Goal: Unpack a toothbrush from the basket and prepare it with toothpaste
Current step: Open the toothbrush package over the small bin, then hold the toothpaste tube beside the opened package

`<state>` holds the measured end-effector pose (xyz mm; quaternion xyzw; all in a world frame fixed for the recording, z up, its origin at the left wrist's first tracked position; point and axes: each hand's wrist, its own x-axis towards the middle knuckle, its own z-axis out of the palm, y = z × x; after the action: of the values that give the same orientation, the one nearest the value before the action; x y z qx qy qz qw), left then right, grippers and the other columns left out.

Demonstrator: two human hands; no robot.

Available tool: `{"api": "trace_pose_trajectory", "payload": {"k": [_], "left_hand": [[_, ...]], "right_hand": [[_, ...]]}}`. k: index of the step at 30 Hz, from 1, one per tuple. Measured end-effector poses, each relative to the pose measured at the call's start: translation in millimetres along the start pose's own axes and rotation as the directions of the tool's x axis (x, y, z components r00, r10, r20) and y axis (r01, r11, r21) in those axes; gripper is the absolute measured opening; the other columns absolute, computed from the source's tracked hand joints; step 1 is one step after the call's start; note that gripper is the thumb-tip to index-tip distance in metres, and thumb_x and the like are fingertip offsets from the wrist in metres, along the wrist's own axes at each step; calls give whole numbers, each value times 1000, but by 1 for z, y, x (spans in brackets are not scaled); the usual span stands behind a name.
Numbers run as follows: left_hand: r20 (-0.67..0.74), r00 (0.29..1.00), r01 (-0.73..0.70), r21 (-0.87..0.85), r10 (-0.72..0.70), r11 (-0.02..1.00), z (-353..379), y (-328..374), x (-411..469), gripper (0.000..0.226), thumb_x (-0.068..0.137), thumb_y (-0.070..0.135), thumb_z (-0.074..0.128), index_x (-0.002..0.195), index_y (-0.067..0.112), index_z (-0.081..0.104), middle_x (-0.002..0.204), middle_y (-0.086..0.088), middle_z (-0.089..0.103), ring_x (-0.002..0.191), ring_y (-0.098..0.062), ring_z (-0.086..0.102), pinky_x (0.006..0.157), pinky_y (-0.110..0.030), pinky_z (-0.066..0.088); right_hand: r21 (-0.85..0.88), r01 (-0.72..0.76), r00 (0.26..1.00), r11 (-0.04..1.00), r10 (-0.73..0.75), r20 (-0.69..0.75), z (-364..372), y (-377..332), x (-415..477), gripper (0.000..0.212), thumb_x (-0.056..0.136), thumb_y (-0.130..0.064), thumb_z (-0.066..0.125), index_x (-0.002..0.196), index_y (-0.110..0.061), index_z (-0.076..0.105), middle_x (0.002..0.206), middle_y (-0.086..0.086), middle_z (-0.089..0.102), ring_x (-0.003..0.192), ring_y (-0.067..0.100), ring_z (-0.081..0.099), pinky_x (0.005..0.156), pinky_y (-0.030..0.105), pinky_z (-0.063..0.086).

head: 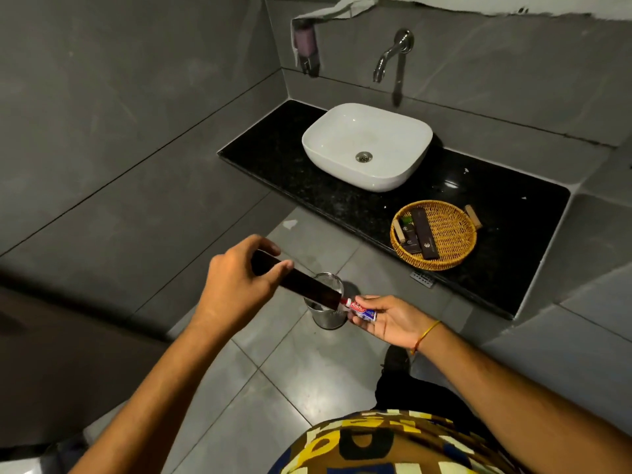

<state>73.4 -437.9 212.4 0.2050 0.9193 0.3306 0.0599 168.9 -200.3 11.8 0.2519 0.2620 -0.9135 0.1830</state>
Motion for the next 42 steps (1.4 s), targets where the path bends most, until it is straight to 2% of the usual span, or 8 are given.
{"api": "trace_pose_trajectory", "payload": {"k": [10,21,25,27,32,36,38,42], "left_hand": [[58,883,429,-505,-467,749,17,-85,-19,19,94,18,70,105,2,70,97,-24,75,82,-41,75,72,-42,63],[504,242,750,-640,-829,-170,246,-207,1,24,94,-1,62,116,-11,64,76,-23,76,72,-34,74,66,-38,60],[602,138,698,-623,-786,-354,352,-254,71,30,94,-3,63,121,-16,61,87,-30,70,74,-36,69,55,-37,62],[613,115,670,-629,-782,-394,402,-287,116,35,93,-3,65,124,-18,59,95,-32,68,71,-35,68,47,-35,60],[643,180,771,-563,-744,-299,487,-364,195,36,90,22,76,115,2,60,101,-18,59,96,-38,63,82,-52,58],[536,301,952,-223,-788,211,515,-381,196,39,88,37,74,110,5,68,105,-20,68,102,-41,64,92,-54,56],[625,408,903,-170,-666,394,513,-358,182,35,87,24,72,113,1,72,112,-25,72,102,-39,68,83,-34,61],[807,444,820,-191,-390,539,483,-290,135,22,96,0,62,114,-8,72,111,-27,75,95,-24,71,58,-7,47]], "right_hand": [[-202,22,996,979,-38,-78,-46,-26,18,35,82,7,61,116,8,66,113,21,75,99,26,76,84,25,61],[-260,15,849,965,-150,-507,-178,7,98,81,41,-27,100,107,10,71,112,27,74,102,30,75,79,24,61],[-242,-144,841,960,-11,-541,-227,35,122,37,79,5,72,114,16,65,113,31,72,101,39,74,79,27,63],[-180,-272,830,945,135,-541,-250,44,136,48,72,-6,76,115,12,66,115,29,72,109,43,69,84,35,63],[-175,-410,776,895,242,-582,-279,46,169,54,57,-15,79,105,6,71,102,24,78,93,36,77,74,33,65],[-280,-382,789,881,153,-594,-285,30,194,36,68,-11,75,101,2,75,101,21,79,95,33,77,76,30,65],[-349,-358,807,866,99,-582,-278,15,202,20,79,-3,73,99,0,76,97,18,80,91,28,78,72,27,64],[-493,-295,832,819,-33,-553,-249,-16,210,13,81,-8,77,94,-3,79,88,13,81,87,28,78,66,23,62]]}}
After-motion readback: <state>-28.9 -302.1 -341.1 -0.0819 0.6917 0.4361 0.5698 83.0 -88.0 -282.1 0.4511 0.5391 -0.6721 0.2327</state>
